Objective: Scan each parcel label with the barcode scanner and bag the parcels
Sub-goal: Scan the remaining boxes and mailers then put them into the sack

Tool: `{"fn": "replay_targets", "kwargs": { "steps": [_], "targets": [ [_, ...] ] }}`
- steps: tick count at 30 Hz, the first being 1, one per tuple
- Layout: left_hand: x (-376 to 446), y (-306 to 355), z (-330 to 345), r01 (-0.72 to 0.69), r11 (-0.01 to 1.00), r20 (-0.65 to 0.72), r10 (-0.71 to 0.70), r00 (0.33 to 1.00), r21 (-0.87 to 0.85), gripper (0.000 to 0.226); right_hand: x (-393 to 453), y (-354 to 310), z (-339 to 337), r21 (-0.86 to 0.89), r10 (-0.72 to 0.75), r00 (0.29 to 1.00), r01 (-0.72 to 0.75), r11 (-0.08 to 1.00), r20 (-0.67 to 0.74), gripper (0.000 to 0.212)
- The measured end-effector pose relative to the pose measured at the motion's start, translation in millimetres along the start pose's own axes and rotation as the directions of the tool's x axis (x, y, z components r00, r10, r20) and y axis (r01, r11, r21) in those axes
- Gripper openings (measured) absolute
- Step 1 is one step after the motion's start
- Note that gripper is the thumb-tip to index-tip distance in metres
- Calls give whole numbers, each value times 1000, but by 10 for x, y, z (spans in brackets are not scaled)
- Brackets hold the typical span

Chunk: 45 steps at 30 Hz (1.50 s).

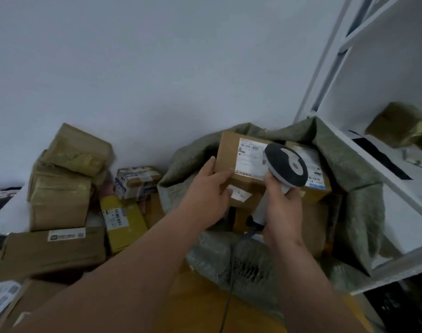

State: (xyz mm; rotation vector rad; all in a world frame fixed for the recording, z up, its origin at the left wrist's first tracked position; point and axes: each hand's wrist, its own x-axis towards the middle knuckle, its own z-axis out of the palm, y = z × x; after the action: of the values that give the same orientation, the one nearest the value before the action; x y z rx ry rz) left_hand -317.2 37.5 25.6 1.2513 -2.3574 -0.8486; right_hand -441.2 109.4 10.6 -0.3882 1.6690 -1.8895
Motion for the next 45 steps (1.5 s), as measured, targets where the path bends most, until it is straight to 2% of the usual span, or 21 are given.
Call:
{"fn": "replay_targets", "kwargs": {
  "steps": [4, 9, 12, 16, 19, 23, 27, 35, 40, 45],
  "targets": [
    [225, -82, 150, 150, 979, 101, -165, 981, 140, 50, 219, 156, 29, -70, 28, 999, -26, 997, 29, 25],
    [421, -91, 215, 146, 989, -9, -146, 989, 23, 49, 421, 279, 71, -62, 56, 996, -51, 997, 75, 24],
    [591, -54, 193, 132, 989, -14, -133, 991, -59, 50, 548, 256, 174, -90, 29, 996, -21, 996, 80, 35],
    [788, -29, 160, 194, 962, 15, -200, 980, 191, 49, 653, 274, 252, -121, 8, 996, 3, 993, 90, 36],
    [785, -90, 143, 213, 955, 31, -224, 974, 207, 51, 632, 315, 235, -127, 13, 997, -3, 992, 74, 36],
    [612, -248, 105, 190, 966, -34, -187, 982, 177, 55, 490, 264, 229, -106, 16, 999, -12, 994, 39, 29],
    [415, -437, -34, 238, 944, -80, -225, 971, 227, 54, 326, 127, 305, -83, 39, 996, -32, 996, 84, 33],
    [-209, -988, -468, 310, 910, -144, -279, 949, 277, 48, -346, 123, 726, -216, 131, 943, -65, 974, 306, 16],
    [-801, -1430, -808, 398, 878, -182, -359, 915, 266, 46, -988, 349, 1124, -347, 163, 902, -16, 938, 399, 16],
    [-1468, -1952, -1159, 504, 839, -212, -464, 860, 204, 43, -1677, 615, 1573, -408, 275, 834, -66, 911, 479, 11]
  ]
}}
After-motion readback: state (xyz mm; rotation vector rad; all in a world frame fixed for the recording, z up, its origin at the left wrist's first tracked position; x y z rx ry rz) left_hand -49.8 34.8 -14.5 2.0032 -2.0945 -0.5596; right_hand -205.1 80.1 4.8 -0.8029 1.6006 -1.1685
